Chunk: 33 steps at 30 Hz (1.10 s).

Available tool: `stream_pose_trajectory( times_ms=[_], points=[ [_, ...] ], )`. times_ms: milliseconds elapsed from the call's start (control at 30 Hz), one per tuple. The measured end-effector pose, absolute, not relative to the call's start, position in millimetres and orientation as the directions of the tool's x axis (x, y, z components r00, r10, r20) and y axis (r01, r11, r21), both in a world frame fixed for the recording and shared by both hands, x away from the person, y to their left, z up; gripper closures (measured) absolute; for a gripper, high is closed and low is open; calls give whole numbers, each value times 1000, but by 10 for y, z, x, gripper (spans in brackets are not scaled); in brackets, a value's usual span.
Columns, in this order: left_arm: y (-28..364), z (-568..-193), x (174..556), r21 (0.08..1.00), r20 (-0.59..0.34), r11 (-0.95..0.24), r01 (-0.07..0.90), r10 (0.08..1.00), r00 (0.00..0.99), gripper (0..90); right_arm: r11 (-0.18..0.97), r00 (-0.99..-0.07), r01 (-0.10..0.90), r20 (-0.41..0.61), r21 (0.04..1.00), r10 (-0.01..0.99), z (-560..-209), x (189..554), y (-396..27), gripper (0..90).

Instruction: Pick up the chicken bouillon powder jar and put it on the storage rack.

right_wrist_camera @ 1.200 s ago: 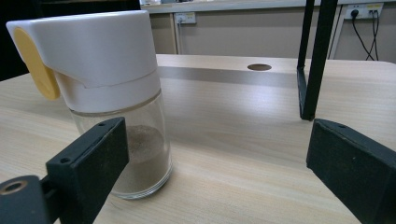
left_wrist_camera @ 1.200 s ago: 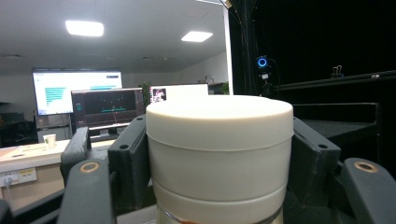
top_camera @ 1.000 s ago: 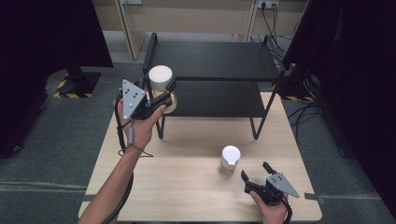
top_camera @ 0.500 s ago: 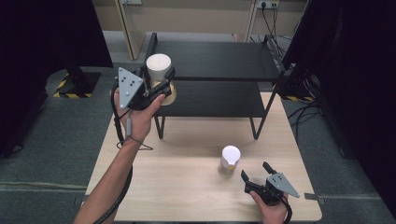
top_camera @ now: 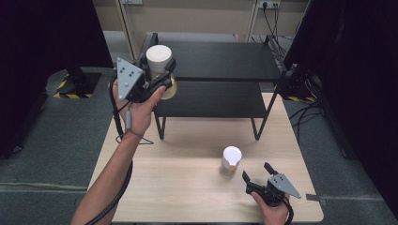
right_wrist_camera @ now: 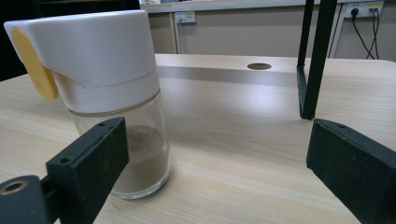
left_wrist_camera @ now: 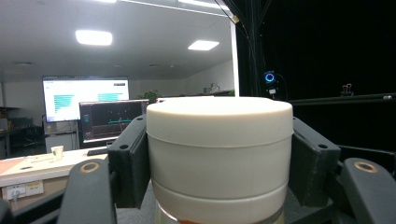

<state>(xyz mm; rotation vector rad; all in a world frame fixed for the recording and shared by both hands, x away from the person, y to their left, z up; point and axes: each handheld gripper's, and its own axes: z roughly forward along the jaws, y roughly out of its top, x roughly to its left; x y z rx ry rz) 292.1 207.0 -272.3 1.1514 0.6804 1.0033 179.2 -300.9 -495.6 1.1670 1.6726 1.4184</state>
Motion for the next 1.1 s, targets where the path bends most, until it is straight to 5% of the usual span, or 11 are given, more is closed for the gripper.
stream_pose_trajectory(
  times_ms=[1100],
  points=[
    [1970, -2383, 3206, 958, 54, 60, -281, 923, 382, 339, 16, -398, 219, 74, 976, 914, -4958, 1792, -3018, 61]
  ],
)
